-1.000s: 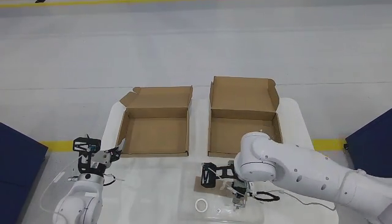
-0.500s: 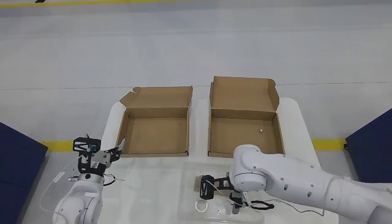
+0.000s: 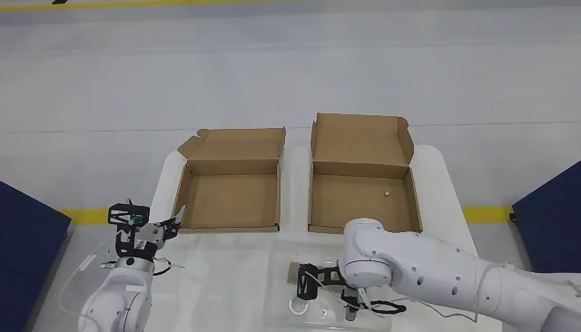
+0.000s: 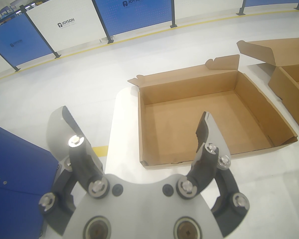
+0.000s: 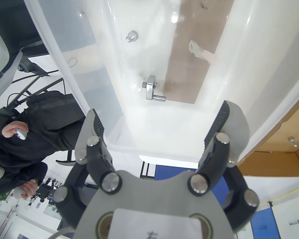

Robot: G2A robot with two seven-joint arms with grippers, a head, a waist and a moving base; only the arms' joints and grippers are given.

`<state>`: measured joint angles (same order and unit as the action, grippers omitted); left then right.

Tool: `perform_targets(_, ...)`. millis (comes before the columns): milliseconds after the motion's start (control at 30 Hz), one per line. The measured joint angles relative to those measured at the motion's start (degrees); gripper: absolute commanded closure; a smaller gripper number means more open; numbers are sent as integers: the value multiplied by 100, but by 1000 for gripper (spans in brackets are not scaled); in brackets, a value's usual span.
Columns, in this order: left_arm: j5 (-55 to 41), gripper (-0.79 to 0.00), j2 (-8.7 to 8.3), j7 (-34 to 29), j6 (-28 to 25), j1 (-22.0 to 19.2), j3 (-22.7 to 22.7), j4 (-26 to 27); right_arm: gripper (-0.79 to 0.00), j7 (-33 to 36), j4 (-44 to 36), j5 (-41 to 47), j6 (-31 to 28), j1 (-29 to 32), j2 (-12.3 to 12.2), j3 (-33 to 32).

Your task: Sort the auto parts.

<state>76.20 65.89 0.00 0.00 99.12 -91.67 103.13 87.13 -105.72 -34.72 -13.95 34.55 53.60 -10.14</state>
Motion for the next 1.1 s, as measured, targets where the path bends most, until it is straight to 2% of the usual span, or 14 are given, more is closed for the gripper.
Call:
perform_targets(300,0,-785,0,0,0,0,0,0,-785,7,103,-529,116,190,15,3)
perform_targets(333,0,-785,0,0,0,0,0,0,-720,22,150,-548,114,223,21,11)
perform_targets(367,0,-785,0,0,0,0,0,0,-594,28,190,-555,108,245,28,13)
perform_targets(433,0,-785,0,0,0,0,0,0,-499,-3,271,-542,71,292,44,8)
perform_targets(533,0,-785,0,0,0,0,0,0,-403,-44,357,-527,-1,348,63,-8)
perform_targets(1100,0,-785,0,0,0,0,0,0,-369,24,503,-511,-202,592,180,-40)
